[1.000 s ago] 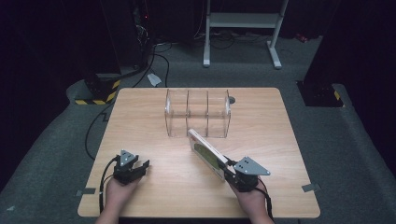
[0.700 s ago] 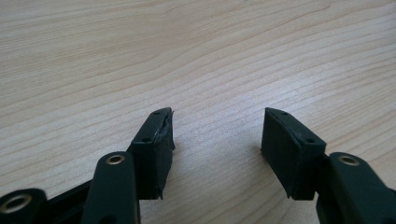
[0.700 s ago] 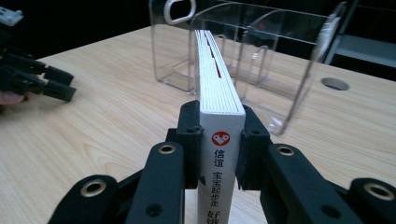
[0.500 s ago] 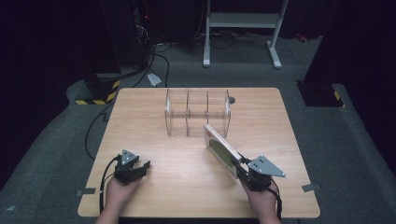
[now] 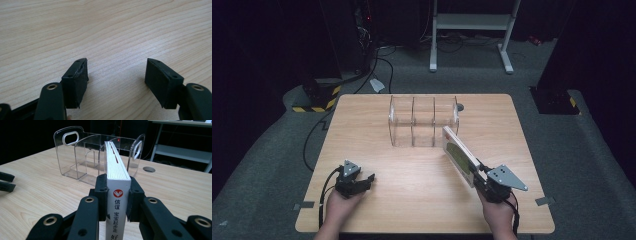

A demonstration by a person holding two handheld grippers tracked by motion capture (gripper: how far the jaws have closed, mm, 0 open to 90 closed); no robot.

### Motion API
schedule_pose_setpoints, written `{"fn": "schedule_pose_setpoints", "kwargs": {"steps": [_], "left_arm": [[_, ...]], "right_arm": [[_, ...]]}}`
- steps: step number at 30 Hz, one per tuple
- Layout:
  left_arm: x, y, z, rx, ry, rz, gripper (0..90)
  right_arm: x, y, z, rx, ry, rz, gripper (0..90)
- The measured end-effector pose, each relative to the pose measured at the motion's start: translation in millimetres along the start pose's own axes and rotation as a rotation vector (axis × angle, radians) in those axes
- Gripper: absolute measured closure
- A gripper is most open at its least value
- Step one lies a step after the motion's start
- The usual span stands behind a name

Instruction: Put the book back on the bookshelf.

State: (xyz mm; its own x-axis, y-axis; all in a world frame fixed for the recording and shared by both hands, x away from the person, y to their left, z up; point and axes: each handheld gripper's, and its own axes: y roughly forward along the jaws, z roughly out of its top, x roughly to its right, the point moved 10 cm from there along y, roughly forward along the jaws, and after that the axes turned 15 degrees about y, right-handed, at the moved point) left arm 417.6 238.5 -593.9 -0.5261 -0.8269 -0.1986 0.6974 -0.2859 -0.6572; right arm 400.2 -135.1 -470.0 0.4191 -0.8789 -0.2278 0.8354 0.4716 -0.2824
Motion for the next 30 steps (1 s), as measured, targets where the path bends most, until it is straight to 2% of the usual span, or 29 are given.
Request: {"fn": "schedule_pose_setpoints", "kwargs": {"steps": [9, 13, 15, 17, 22, 27, 30], "left_arm": [[0.1, 1.0, 0.7, -0.001, 0.004, 0.001, 33.3], [0.6, 1.1, 0.9, 0.001, 0.001, -0.002, 32.8], [1.2, 0.8, 0.7, 0.001, 0.001, -0.001, 32.7], [1.3, 0.5, 0.5, 0.002, 0.004, -0.001, 32.7], [1.3, 0.6, 0.6, 0.002, 0.003, -0.001, 32.7], [1.1, 0.4, 0.4, -0.001, 0.007, -0.002, 32.7], [1.8, 0.3, 0.3, 0.0, 0.003, -0.002, 32.7]], "right_arm": [[-4.7, 7.5, 6.3, 0.025, -0.004, -0.032, 75.2], [-9.6, 19.8, 11.5, 0.024, -0.004, -0.052, 75.2], [-11.5, 26.2, 14.7, 0.034, -0.04, -0.079, 75.2], [-9.5, 35.8, 21.6, 0.034, -0.022, -0.089, 75.3], [-5.3, 49.8, 28.7, 0.032, -0.025, -0.123, 75.2], [-0.9, 74.7, 36.2, 0.045, -0.011, -0.133, 75.2], [-0.5, 82.2, 38.1, 0.041, -0.008, -0.138, 75.2]]}}
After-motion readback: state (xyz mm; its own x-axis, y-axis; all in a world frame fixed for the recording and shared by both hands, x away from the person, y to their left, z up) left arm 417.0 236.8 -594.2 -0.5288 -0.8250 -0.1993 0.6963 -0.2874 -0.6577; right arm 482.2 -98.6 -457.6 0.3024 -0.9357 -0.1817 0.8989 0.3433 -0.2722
